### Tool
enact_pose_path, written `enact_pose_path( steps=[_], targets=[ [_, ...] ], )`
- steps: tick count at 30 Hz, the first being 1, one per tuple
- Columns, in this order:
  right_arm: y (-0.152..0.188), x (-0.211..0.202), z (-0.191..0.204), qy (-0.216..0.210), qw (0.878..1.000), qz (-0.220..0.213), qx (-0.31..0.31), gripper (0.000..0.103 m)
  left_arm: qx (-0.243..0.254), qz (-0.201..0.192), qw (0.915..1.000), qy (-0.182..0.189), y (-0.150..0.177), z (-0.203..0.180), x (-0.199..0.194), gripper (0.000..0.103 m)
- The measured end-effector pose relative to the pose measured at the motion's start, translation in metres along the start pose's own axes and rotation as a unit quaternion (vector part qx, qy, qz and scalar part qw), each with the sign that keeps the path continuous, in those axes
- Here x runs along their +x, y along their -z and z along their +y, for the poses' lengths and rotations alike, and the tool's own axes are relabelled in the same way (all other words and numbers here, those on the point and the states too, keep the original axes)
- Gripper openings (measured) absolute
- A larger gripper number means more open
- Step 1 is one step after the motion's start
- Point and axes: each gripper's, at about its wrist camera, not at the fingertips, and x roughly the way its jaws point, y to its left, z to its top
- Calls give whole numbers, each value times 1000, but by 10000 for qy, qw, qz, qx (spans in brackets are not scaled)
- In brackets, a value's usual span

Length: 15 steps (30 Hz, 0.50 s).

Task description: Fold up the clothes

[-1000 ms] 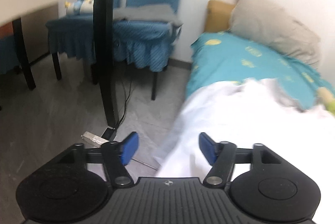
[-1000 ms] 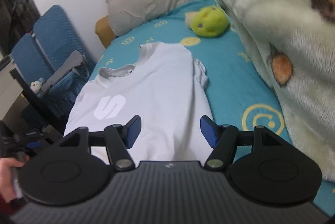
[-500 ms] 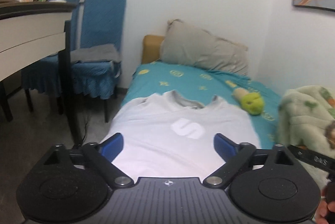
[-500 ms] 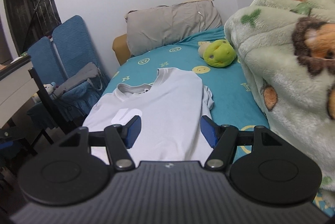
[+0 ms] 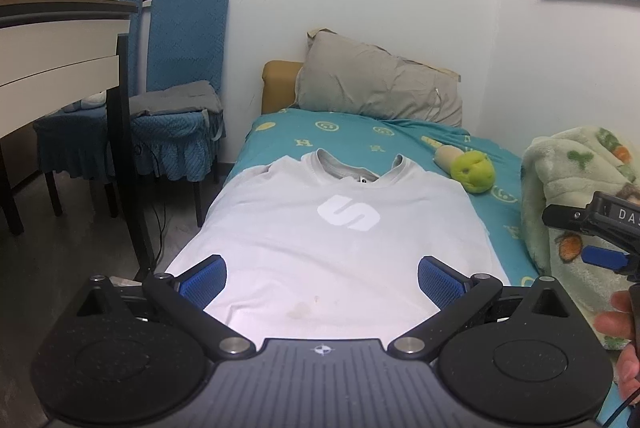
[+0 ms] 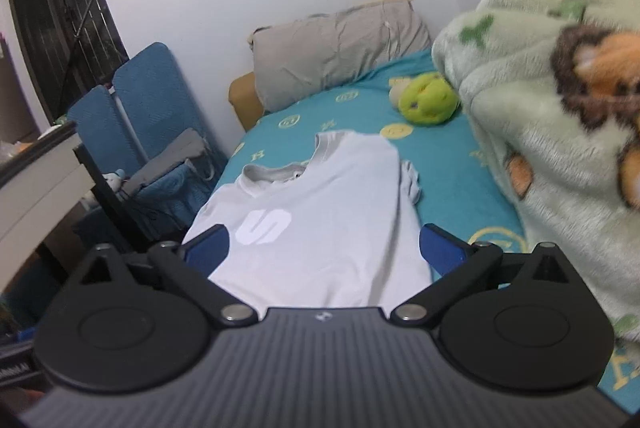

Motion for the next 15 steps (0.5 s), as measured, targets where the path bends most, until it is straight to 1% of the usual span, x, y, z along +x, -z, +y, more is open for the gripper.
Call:
enact_pose_path(
  steps=[3,5,7,9,10,12,13,14,15],
  targets=[
    [2,3,-6,-31,9998,-36,169,103,-37,62,10000,-19,1,2,3,103],
    [1,6,-14,-119,9989,-58,456,103,-76,100,9999,5,2,2,4,103],
    [-2,16,-28,-238,9954,-67,930,101,-82,122,9999,15,2,1,6,103],
    [-6,28,-42,-291,9904,-52,1347,84,-94,152,9998,20,3,-1,8,103],
    [-8,38,-49,-254,9886,1,1486,70,-101,168,9998,29,4,-1,10,103],
    [-12,60,-63,-174,9842,122,1758,63,-111,196,9997,42,6,-2,14,103],
    [-13,70,-71,-160,9810,126,1930,50,-123,219,9997,36,7,-3,16,103],
    [-13,80,-79,-111,9767,113,2138,41,-138,244,9996,33,8,-3,19,103],
    [-13,90,-87,-76,9718,84,2357,38,-158,270,9995,36,8,-4,23,103]
  ],
)
